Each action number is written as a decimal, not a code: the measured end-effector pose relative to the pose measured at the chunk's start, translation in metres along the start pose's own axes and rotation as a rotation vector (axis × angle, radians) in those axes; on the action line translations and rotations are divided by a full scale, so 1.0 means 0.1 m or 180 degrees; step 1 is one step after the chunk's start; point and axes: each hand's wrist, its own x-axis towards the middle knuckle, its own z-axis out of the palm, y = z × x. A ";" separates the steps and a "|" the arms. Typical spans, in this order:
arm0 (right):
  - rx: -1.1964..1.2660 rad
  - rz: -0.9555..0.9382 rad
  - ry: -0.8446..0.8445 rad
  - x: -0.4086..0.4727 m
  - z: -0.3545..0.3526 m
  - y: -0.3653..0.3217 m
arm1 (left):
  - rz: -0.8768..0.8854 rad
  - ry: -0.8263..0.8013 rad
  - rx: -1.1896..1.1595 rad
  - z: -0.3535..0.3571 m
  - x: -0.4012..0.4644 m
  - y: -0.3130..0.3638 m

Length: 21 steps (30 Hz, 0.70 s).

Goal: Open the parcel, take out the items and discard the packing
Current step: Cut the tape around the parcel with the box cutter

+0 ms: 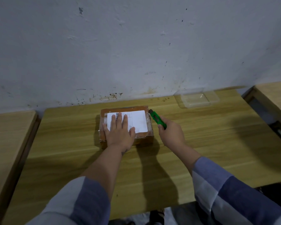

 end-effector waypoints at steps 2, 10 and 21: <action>0.0008 0.0037 -0.0033 0.00 0.00 -0.02 | -0.0001 0.0020 -0.0003 0.01 0.00 0.00; 0.1166 0.0821 -0.0806 0.14 -0.06 -0.16 | 0.0009 0.0064 -0.0018 0.02 -0.01 0.00; 0.0677 0.0643 -0.0697 0.24 0.05 -0.19 | -0.0026 0.0104 -0.0001 0.04 0.03 0.00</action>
